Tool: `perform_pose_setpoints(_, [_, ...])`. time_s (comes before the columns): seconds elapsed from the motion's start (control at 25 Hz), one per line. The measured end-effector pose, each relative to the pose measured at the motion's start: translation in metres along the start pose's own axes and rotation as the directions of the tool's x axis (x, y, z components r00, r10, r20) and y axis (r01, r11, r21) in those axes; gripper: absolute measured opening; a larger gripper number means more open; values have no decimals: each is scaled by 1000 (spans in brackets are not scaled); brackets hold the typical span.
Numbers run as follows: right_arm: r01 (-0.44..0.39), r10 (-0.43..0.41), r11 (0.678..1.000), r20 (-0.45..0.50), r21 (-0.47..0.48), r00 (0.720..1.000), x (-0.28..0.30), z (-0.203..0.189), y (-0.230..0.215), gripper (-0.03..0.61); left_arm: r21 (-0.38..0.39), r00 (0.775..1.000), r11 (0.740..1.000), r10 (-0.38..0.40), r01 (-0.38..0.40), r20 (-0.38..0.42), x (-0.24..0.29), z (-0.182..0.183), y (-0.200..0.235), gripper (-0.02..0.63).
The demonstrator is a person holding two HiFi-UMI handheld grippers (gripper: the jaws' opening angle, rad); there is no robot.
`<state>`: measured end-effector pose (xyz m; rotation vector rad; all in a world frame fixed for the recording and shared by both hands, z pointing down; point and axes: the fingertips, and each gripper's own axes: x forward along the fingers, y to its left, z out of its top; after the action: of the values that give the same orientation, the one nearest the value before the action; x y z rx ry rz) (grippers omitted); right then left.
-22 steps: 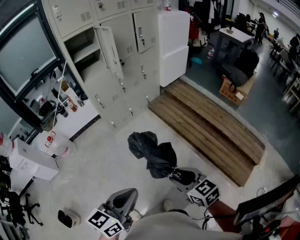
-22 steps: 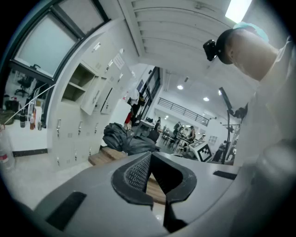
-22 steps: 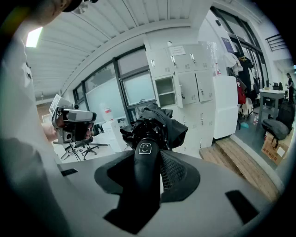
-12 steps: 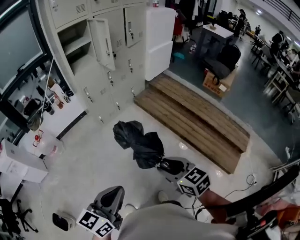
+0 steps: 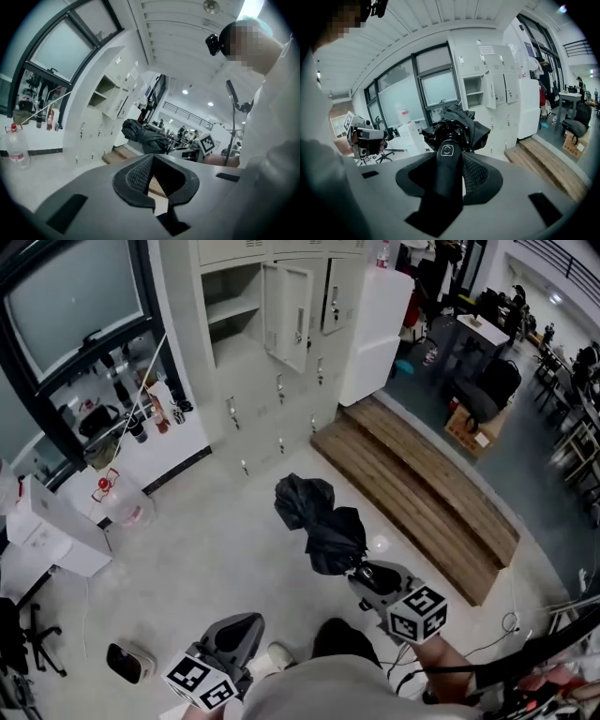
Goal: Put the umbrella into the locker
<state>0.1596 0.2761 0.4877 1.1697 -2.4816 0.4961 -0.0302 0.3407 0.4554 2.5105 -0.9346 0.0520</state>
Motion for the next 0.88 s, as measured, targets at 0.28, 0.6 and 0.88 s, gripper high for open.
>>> perform_pose_setpoints(0.28, [-8, 7, 1000, -43, -21, 999, 48, 33, -8, 155, 19, 1000, 1000, 22, -22, -5, 7, 16, 49, 11])
perform_pose_setpoints(0.6, [-40, 40, 996, -3, -77, 999, 136, 107, -94, 155, 49, 995, 994, 101, -100, -23, 87, 70, 113, 11])
perform_pose_setpoints(0.88, [-22, 24, 995, 27, -93, 999, 208, 164, -162, 155, 83, 995, 992, 97, -98, 22, 146, 132, 159, 11])
